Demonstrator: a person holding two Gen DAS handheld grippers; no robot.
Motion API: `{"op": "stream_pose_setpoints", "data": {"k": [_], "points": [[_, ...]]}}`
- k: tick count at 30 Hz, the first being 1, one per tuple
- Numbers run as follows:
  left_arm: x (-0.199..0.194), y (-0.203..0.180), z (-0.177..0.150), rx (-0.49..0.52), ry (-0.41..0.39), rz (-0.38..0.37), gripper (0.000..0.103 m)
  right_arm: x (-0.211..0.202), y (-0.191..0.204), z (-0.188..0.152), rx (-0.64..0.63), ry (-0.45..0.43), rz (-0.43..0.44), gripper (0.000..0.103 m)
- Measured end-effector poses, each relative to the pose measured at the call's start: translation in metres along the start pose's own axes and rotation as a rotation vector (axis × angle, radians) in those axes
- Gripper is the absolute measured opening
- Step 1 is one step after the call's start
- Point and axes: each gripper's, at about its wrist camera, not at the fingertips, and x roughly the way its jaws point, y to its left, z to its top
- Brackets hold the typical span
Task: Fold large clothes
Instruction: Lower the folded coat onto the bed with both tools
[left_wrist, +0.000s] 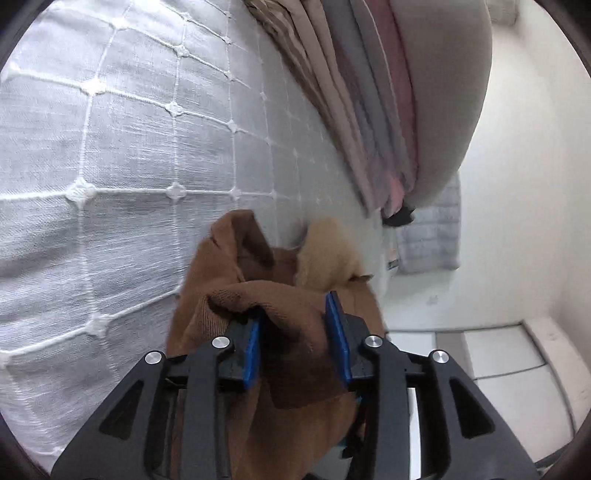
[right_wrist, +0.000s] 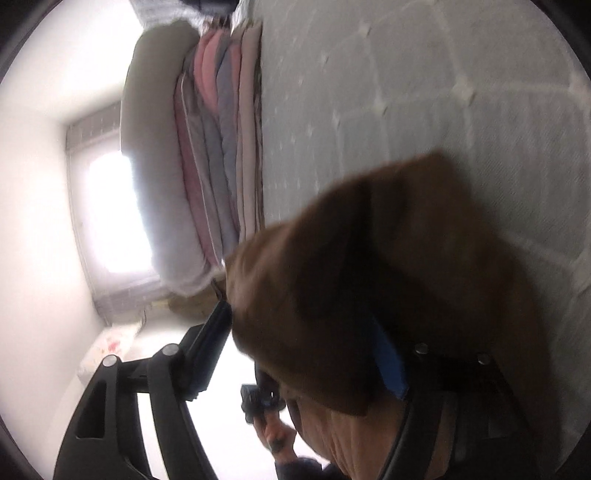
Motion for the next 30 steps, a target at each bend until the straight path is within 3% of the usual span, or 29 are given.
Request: {"op": "stream_pose_setpoints", "data": {"k": [4,8,10,12,15,16,18,20,23,24,26,28,30], "points": [[-0.001,0.003,0.003,-0.033,0.013,-0.068,0.042,0.018,0.017,0.019,-0.013,-0.007,0.063,0.073],[-0.013,0.005,0.005,-0.040,0.015,-0.076,0.045,0.021,0.038,0.051,-0.024,-0.131,0.133,0.078],[-0.040,0.014,0.008,-0.066,-0.093,-0.035,0.052,0.024,0.039,0.059,-0.002,-0.205,0.147,0.078],[-0.081,0.028,0.007,-0.123,-0.272,0.027,0.071,0.029,0.040,0.063,0.005,-0.230,0.154,0.078],[-0.111,0.036,0.007,-0.133,-0.324,-0.069,0.074,0.051,0.055,0.051,-0.062,-0.189,0.144,0.078],[-0.114,0.033,0.006,-0.112,-0.329,-0.068,0.074,0.062,0.065,0.037,-0.128,-0.135,0.129,0.079],[-0.111,0.024,0.002,-0.060,-0.284,-0.087,0.074,0.088,0.081,0.011,-0.241,-0.016,0.088,0.079],[-0.097,0.014,-0.003,-0.022,-0.202,-0.164,0.075,0.113,0.090,-0.015,-0.328,0.059,0.033,0.079],[-0.061,-0.005,-0.018,0.051,-0.008,-0.317,0.077,0.142,0.092,-0.031,-0.391,0.106,-0.040,0.079],[-0.046,-0.014,-0.025,0.081,0.041,-0.329,0.077,0.150,0.087,-0.031,-0.382,0.115,-0.053,0.079],[-0.022,-0.025,-0.033,0.129,0.074,-0.283,0.077,0.158,0.080,-0.026,-0.387,0.106,-0.091,0.079],[-0.004,-0.021,-0.031,0.129,0.050,-0.186,0.077,0.150,0.066,-0.025,-0.428,0.071,-0.170,0.079],[0.003,-0.004,-0.019,0.117,-0.038,-0.011,0.077,0.151,0.054,-0.014,-0.461,0.056,-0.186,0.079]]}}
